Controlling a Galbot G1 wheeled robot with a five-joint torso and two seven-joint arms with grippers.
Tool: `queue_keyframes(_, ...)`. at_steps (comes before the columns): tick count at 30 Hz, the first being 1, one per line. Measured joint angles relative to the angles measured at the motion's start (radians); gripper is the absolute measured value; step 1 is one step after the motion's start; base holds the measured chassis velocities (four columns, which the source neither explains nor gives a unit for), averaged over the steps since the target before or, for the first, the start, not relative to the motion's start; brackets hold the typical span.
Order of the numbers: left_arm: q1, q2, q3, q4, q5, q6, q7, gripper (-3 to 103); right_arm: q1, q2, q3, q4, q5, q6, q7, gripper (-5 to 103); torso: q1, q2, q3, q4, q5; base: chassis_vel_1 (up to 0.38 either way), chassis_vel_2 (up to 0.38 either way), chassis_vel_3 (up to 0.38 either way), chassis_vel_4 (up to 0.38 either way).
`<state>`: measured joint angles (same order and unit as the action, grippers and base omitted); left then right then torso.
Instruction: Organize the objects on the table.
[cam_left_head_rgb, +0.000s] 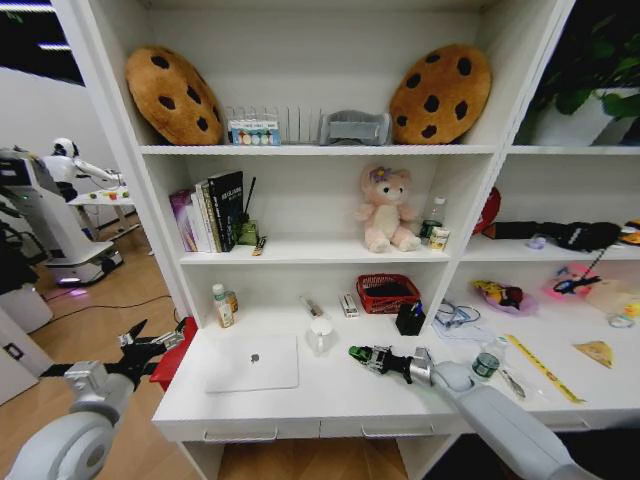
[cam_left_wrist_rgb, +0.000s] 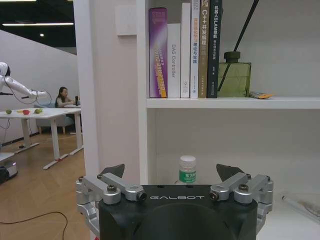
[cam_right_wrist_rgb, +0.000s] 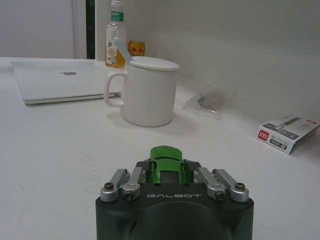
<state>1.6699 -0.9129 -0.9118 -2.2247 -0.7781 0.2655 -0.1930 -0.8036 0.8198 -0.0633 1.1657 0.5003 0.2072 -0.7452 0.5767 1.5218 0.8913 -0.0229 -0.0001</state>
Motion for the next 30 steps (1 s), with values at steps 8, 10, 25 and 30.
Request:
queue_keyframes(8,0.000,0.000,0.000,0.000,0.000,0.000,0.000,100,-0.042,-0.018,0.037,0.038,0.023,-0.007,-0.002,36,0.000,0.000,0.000,-0.0001,0.0006,0.000,0.000,0.000,0.000)
queue_keyframes(10,0.000,0.000,0.000,0.000,0.000,0.000,0.000,100,-0.052,-0.027,0.053,0.062,0.036,-0.012,0.000,36,0.000,0.000,0.000,-0.0006,0.0009,0.000,0.000,0.000,0.000)
queue_keyframes(25,0.000,0.000,0.000,0.000,0.000,0.000,0.000,100,0.160,-0.257,0.113,0.361,0.333,-0.098,0.044,36,0.000,0.000,0.000,0.0002,-0.0004,0.000,0.000,0.000,0.000)
queue_keyframes(30,0.000,0.000,0.000,0.000,0.000,0.000,0.000,100,0.473,-0.236,-0.106,0.354,0.442,-0.139,0.074,36,0.000,0.000,0.000,-0.0002,0.0003,0.000,0.000,0.000,0.000)
